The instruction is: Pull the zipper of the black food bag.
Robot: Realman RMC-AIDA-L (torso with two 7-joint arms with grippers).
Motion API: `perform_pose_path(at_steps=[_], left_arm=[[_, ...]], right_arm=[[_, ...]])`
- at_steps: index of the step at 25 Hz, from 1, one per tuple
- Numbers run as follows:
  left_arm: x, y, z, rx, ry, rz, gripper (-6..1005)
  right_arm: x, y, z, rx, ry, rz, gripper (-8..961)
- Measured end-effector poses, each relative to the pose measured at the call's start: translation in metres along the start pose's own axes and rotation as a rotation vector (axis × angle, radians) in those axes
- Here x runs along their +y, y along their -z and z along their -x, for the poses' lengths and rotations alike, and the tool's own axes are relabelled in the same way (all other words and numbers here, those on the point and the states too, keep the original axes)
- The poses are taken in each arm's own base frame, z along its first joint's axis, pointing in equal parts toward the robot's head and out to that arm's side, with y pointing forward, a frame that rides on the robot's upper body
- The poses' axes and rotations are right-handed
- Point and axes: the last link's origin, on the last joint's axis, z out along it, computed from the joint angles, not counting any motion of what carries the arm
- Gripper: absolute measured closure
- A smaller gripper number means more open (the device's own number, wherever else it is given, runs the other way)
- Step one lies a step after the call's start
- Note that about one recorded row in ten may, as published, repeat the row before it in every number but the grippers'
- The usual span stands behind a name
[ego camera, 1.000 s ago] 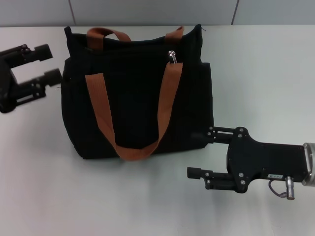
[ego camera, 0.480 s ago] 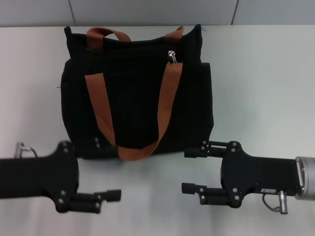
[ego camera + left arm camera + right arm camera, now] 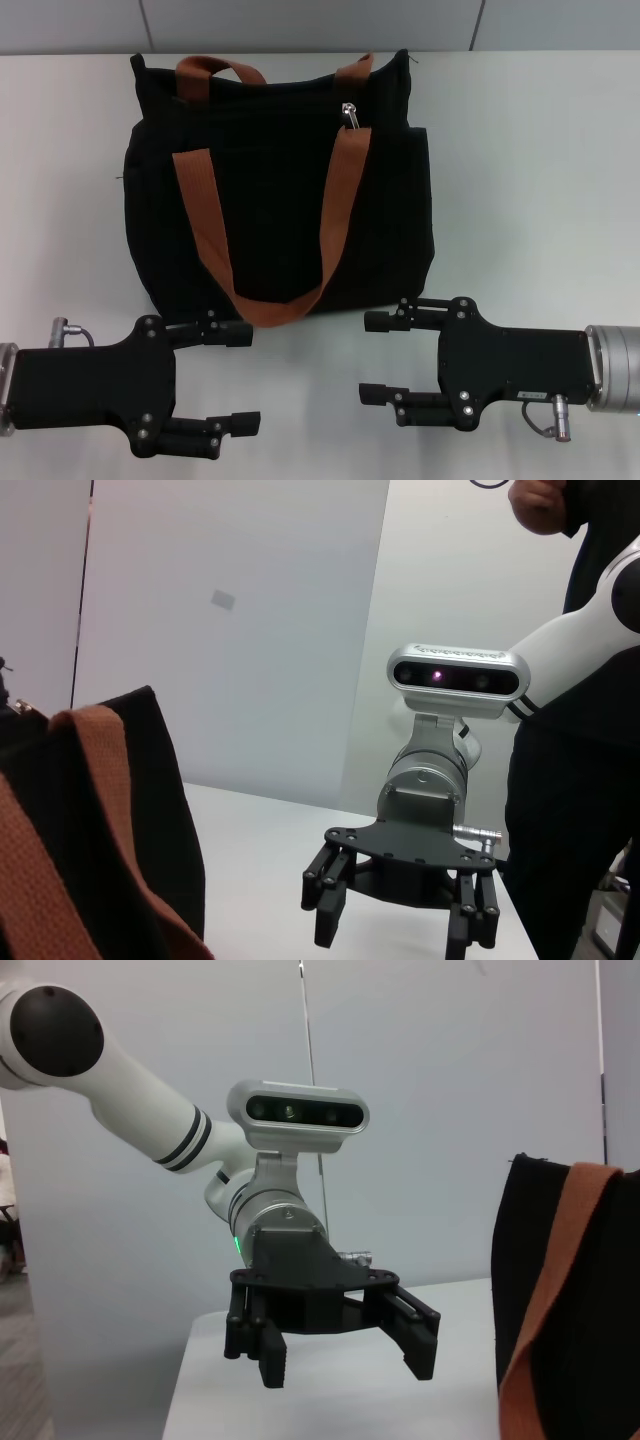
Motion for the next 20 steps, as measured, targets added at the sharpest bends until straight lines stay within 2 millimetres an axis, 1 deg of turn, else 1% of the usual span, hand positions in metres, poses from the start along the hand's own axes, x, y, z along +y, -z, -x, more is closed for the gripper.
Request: perform_pose_path(at_steps=[20], left_arm=[[0.0, -0.0009, 0.0009, 0.002, 0.003, -0.007, 165]], right_arm=[[-0.0009, -0.0024, 0.0014, 0.0, 0.005, 0.009, 269]])
